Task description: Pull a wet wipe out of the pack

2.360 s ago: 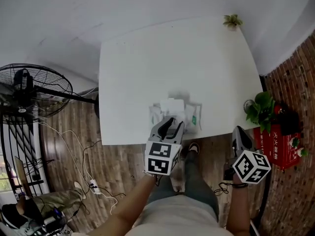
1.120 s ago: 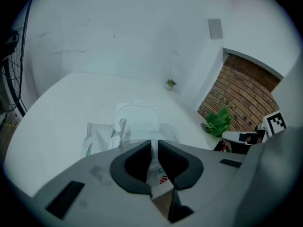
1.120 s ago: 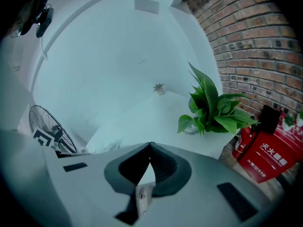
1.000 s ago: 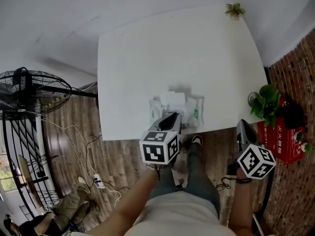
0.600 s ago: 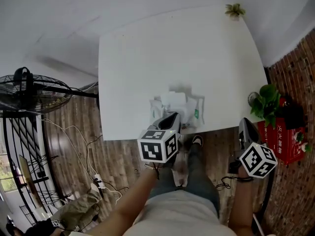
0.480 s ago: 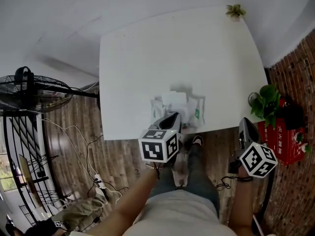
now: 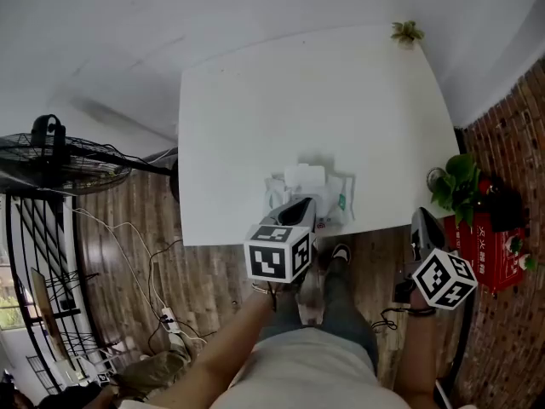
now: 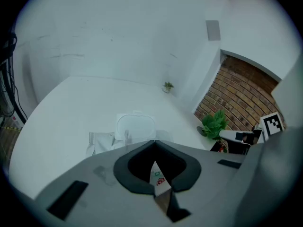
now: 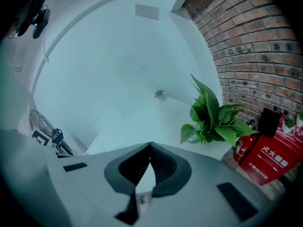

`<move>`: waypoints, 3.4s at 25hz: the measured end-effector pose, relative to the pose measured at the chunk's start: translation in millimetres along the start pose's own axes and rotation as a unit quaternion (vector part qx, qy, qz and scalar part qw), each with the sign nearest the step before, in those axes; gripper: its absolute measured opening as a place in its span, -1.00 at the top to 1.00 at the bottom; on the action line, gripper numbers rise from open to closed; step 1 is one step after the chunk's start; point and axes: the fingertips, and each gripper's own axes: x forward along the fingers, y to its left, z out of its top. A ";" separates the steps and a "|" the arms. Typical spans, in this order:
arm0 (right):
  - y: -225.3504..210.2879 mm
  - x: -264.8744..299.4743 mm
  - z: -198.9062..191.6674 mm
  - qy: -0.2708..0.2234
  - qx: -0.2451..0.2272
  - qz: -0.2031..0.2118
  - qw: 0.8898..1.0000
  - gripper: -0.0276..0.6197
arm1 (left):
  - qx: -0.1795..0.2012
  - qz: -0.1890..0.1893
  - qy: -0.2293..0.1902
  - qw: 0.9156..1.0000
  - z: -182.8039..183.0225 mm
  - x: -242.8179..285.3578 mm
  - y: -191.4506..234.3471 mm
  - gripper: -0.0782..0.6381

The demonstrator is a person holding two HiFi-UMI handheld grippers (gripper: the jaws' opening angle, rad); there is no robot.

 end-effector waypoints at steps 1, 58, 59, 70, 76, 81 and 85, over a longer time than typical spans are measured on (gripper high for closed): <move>0.3 -0.4 1.1 -0.002 -0.001 0.000 1.000 0.91 | 0.002 0.000 -0.002 1.000 2.1 -0.8 -0.7 0.75; 72.7 -32.0 50.5 -0.109 -0.004 -0.031 0.994 0.91 | 0.065 -0.090 -0.093 0.990 106.2 -63.2 -4.2 0.75; 73.9 -32.9 50.8 -0.111 -0.003 -0.034 0.993 0.91 | 0.067 -0.092 -0.093 0.989 108.2 -64.6 -4.1 0.75; 95.8 -37.9 57.4 -0.135 -0.003 -0.046 0.990 0.91 | 0.087 -0.116 -0.106 0.984 126.0 -81.1 0.5 0.75; 106.4 -42.1 57.2 -0.143 -0.006 -0.053 0.988 0.91 | 0.093 -0.125 -0.111 0.982 129.5 -90.2 4.1 0.75; 117.0 -42.8 54.0 -0.147 -0.005 -0.055 0.988 0.91 | 0.093 -0.131 -0.120 0.980 136.4 -99.3 11.6 0.75; 124.5 -42.5 50.5 -0.148 -0.006 -0.054 0.987 0.91 | 0.092 -0.132 -0.132 0.978 144.4 -108.7 18.4 0.75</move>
